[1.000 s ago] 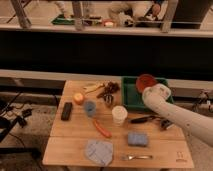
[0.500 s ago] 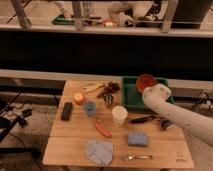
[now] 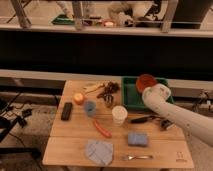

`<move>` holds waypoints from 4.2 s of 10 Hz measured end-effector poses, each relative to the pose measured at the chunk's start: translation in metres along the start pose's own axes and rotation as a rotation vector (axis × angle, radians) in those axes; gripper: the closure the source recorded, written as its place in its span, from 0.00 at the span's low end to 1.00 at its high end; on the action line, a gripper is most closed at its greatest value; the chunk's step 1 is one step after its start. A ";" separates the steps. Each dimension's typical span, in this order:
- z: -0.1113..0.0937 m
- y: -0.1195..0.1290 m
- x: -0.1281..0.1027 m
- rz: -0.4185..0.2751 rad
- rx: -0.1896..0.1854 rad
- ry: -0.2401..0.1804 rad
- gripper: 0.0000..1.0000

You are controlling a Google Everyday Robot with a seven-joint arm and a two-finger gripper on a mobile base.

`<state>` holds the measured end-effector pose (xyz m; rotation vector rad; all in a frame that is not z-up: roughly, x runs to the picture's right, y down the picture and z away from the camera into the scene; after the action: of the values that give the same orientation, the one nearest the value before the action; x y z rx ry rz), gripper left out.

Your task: Stack bowls into tray

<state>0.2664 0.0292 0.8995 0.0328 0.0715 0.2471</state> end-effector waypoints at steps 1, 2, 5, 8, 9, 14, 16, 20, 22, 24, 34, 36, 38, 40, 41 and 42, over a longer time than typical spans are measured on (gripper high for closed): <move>0.000 0.000 0.000 0.000 0.000 0.000 0.71; 0.000 0.000 0.000 0.000 0.000 0.000 0.63; 0.000 0.000 0.000 0.000 0.000 0.000 0.33; 0.000 0.000 0.000 0.000 0.001 0.000 0.20; 0.000 0.000 0.000 0.000 0.000 0.000 0.20; 0.001 0.001 0.000 0.000 -0.001 0.000 0.20; 0.000 0.001 0.000 0.000 -0.001 0.000 0.20; 0.000 0.001 0.000 0.000 -0.001 0.000 0.20; 0.000 0.001 0.000 0.000 -0.001 0.000 0.20; 0.000 0.000 0.000 0.000 0.007 0.006 0.20; -0.033 -0.034 0.000 0.001 0.173 0.019 0.20; -0.043 -0.042 -0.001 -0.001 0.212 0.014 0.20; -0.062 -0.056 -0.002 0.006 0.244 0.001 0.20; -0.077 -0.065 -0.003 0.012 0.265 -0.015 0.20; -0.076 -0.063 -0.005 0.010 0.262 -0.017 0.20; -0.075 -0.063 -0.006 0.010 0.262 -0.018 0.20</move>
<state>0.2703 -0.0317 0.8221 0.2960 0.0851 0.2460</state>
